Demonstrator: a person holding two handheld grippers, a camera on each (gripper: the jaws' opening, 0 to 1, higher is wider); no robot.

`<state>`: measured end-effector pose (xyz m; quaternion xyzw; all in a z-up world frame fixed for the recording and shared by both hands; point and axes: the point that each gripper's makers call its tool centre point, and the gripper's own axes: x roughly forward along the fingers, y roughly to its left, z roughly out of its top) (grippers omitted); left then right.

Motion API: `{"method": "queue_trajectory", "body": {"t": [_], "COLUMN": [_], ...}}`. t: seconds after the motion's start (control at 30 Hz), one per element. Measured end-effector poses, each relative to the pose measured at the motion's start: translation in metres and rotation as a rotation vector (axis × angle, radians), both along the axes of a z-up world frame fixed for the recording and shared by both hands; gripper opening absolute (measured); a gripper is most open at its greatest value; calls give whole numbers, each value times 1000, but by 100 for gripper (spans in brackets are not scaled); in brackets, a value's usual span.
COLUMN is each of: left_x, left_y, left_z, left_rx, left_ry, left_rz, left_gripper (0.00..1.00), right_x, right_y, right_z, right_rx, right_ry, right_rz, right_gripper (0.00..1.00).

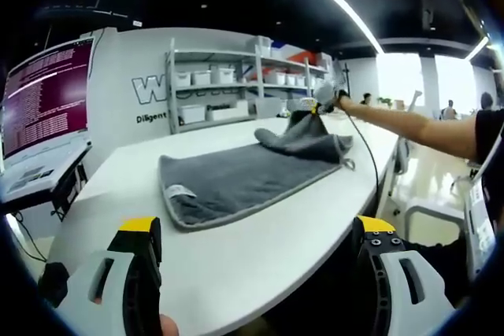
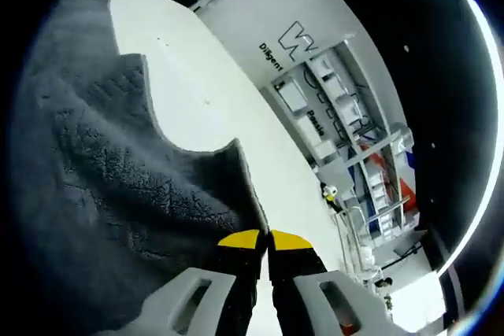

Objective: Open the folded towel by lifting each exposed corner and separating the folded layers until the towel lies flat within the target outline without major curled edges

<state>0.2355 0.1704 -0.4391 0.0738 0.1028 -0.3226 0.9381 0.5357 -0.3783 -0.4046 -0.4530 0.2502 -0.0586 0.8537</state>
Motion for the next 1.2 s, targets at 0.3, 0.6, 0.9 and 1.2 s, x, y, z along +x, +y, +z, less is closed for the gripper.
{"method": "queue_trajectory", "body": {"t": [0.3,0.6,0.9,1.2], "left_x": [0,-1,-1,-1], "left_y": [-1,-1,6,10], "left_z": [0,1,0,0], "left_rx": [1,2,-4,-14], "left_ry": [1,1,4,3], "left_rz": [-4,-7,3,19], "left_gripper": [99,99,99,99], "right_x": [-6,-7,-11,-21], "right_y": [-36,-60,-70,-79], "right_z": [-35,-60,-85,-59], "right_rx": [-6,-3,45,81], "right_ry": [86,159,179,70], "right_rz": [-113,-185,-243,-315], "right_gripper": [0,0,7,41]}}
